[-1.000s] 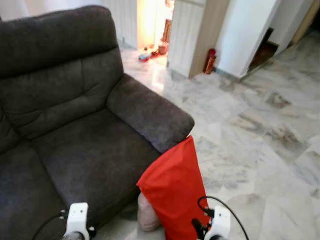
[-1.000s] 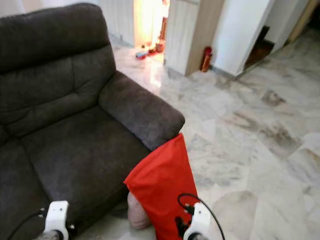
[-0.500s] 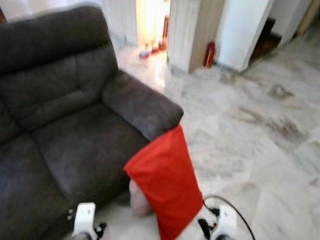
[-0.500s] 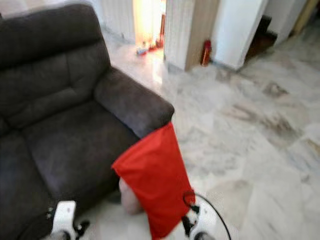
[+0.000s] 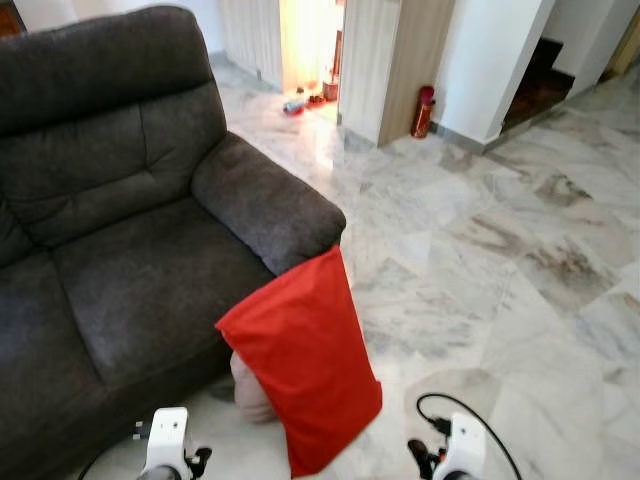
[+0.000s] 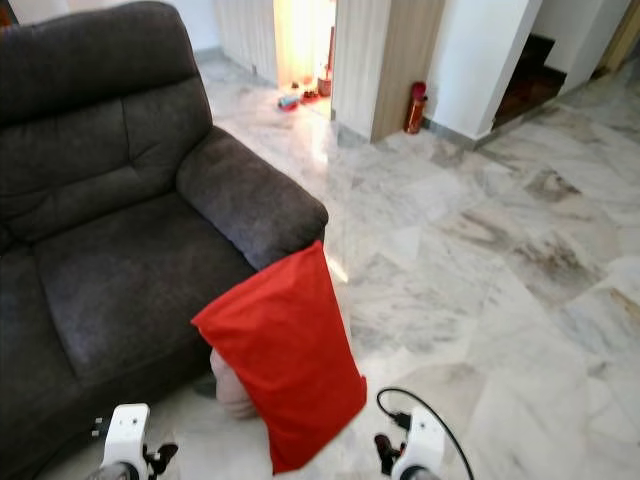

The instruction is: Move the pillow to the sofa from floor

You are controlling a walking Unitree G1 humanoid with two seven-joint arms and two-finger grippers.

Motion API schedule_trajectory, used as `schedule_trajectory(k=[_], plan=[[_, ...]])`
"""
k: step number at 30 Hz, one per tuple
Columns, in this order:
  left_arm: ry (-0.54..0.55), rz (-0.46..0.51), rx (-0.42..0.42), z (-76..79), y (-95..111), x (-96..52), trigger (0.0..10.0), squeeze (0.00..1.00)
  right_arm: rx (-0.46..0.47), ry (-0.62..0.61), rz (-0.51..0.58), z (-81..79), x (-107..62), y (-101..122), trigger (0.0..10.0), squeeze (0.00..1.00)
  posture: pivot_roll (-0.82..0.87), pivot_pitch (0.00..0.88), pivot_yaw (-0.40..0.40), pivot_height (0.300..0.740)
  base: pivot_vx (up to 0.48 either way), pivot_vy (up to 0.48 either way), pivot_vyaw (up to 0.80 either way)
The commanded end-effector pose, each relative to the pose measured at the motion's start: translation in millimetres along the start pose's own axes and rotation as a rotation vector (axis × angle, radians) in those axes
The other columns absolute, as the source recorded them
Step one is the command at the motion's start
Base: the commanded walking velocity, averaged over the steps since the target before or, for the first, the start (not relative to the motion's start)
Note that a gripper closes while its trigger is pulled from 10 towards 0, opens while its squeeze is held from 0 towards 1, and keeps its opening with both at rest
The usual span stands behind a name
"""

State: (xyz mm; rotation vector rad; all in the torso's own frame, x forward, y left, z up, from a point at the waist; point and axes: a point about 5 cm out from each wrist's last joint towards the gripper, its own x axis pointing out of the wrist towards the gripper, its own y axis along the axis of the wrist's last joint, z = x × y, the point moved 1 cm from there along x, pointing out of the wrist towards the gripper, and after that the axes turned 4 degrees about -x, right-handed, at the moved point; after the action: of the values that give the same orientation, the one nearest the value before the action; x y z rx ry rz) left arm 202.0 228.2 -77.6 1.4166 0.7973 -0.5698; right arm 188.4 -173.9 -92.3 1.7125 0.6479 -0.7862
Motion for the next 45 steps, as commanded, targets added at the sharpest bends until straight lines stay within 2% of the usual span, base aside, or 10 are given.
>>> schedule_trajectory(k=[1, 16, 24, 27, 31, 34, 45], plan=[[0.014, -0.009, -0.006, -10.6, -1.4, -1.6, 10.0, 0.00, 0.002, 0.021, -0.009, -7.0, 0.5, -3.2, 10.0, 0.00, -0.02, 0.000, -0.053, 0.740, 0.000, 0.000, 0.00], [0.014, -0.025, 0.052, -11.3, -10.2, -3.7, 10.0, 0.00, -0.031, 0.024, -0.019, -7.1, 0.0, -5.5, 10.0, 0.00, -0.03, 0.000, -0.049, 0.740, 0.000, 0.000, 0.00], [0.012, -0.022, 0.039, -1.7, -10.8, -2.4, 10.0, 0.00, -0.084, 0.027, -0.025, -3.3, -0.6, -5.1, 10.0, 0.00, -0.02, 0.000, -0.075, 0.740, 0.000, 0.000, 0.00], [0.004, -0.016, 0.032, 3.1, -9.9, -1.7, 10.0, 0.00, -0.115, 0.025, -0.023, -0.4, -0.5, -2.2, 10.0, 0.00, -0.01, 0.000, -0.086, 0.740, 0.000, 0.000, 0.80], [-0.007, -0.010, 0.035, 8.9, -7.8, -0.7, 10.0, 0.00, -0.063, 0.010, -0.013, 2.9, -0.3, 1.1, 10.0, 0.00, -0.01, 0.000, -0.091, 0.740, 0.000, 0.000, 0.33], [-0.010, -0.001, 0.032, 11.3, -4.8, 0.1, 10.0, 0.00, -0.066, 0.017, -0.013, 2.1, 0.2, 2.3, 10.0, 0.00, -0.01, 0.000, -0.091, 0.740, 0.000, 0.000, 0.00], [-0.017, 0.011, 0.073, 8.6, -0.7, 0.4, 10.0, 0.00, -0.034, -0.011, -0.020, 1.5, 0.1, -0.7, 10.0, 0.00, -0.01, 0.000, -0.073, 0.740, 0.000, 0.000, 0.00]])
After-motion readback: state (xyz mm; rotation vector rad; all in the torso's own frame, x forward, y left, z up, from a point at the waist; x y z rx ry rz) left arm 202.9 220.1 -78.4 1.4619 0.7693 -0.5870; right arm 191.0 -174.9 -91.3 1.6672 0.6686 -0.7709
